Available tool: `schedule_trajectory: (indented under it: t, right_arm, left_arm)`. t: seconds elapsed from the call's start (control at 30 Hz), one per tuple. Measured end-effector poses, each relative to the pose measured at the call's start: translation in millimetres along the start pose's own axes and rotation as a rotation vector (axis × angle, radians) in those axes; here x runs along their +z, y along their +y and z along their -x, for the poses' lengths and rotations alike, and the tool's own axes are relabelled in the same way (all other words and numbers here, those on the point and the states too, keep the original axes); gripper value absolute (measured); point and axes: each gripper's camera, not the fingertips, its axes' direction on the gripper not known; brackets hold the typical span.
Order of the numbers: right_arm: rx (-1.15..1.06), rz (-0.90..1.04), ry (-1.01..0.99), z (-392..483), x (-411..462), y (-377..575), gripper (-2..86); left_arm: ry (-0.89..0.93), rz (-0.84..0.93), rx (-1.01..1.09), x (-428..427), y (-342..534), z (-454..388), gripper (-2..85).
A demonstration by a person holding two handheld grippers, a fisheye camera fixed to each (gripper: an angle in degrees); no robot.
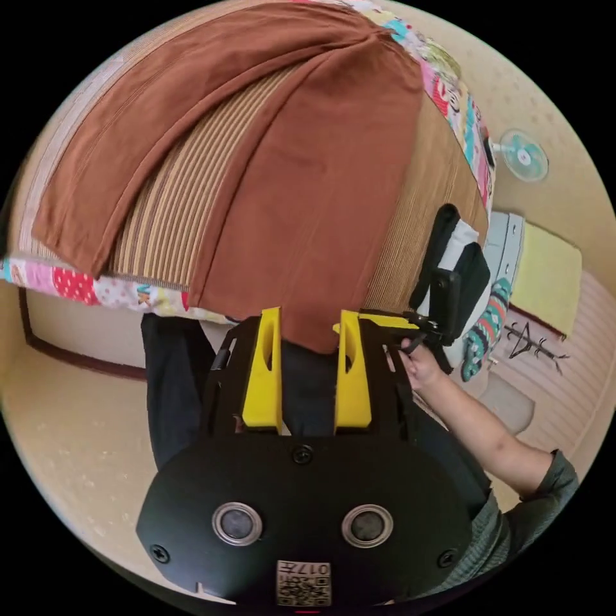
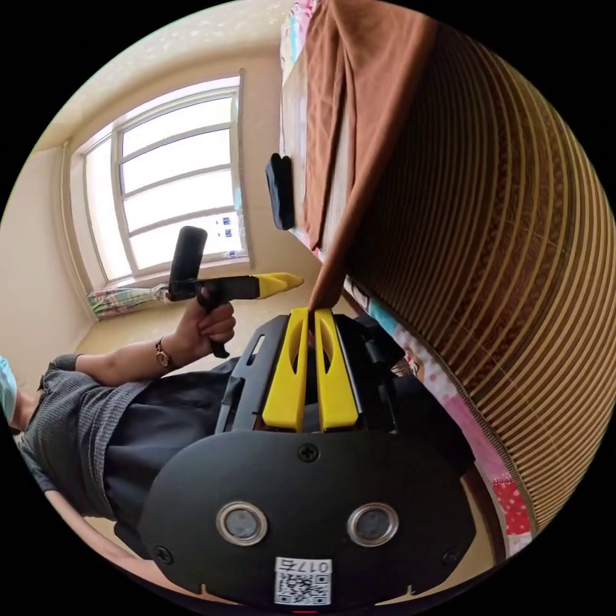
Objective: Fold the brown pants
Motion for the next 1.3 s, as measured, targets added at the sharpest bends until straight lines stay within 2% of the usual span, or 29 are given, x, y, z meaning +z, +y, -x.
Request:
schedule_trajectory:
  t: [0.17, 0.3, 0.43, 0.57, 0.7, 0.8, 0.93, 1.03, 1.17, 1.3]
  right_arm:
    - [-0.061, -0.018, -0.029, 25.9, 14.4, 14.0, 2.2]
    - [-0.115, -0.029, -0.061, 45.3, 28.9, 17.7, 2.2]
    - [-0.153, -0.02, -0.057, 63.1, 41.0, 21.0, 2.2]
    - [-0.208, 0.078, 0.045, 79.8, 67.7, 29.0, 2.7]
    - [-0.291, 0.307, 0.09, 91.6, 108.3, 37.2, 3.6]
    - [-0.248, 0.352, 0.122, 77.7, 106.1, 40.3, 5.1]
    - [-0.083, 0.205, 0.067, 38.3, 62.9, 41.3, 7.0]
    - [0.051, 0.027, 0.046, 5.4, 14.2, 42.4, 8.3]
    - [0.186, -0.184, 0.13, -19.0, -49.3, 29.8, 10.0]
    - [0.231, -0.383, 0.21, -11.6, -99.6, -7.7, 11.4]
  left_arm:
    - [-0.266, -0.014, 0.301, 1.1, -13.1, -109.8, 15.1]
    - [-0.505, 0.022, 0.413, 22.1, -19.0, -156.0, 14.1]
    - [-0.692, 0.092, 0.481, 51.8, -23.4, -171.4, 5.8]
    - [-0.746, 0.126, 0.649, 72.5, 5.6, -170.3, 0.0]
    - [-0.735, 0.153, 0.65, 82.4, 29.6, -144.4, -0.6]
    - [-0.681, 0.185, 0.598, 81.4, 42.3, -116.3, -0.8]
    - [-0.677, 0.232, 0.57, 79.9, 66.8, -84.2, -0.8]
    - [-0.703, 0.265, 0.553, 73.9, 90.1, -64.1, -0.8]
    - [-0.676, 0.286, 0.461, 57.0, 131.4, -29.8, -0.8]
    - [-0.662, 0.333, 0.37, 52.8, 173.9, 1.8, -0.8]
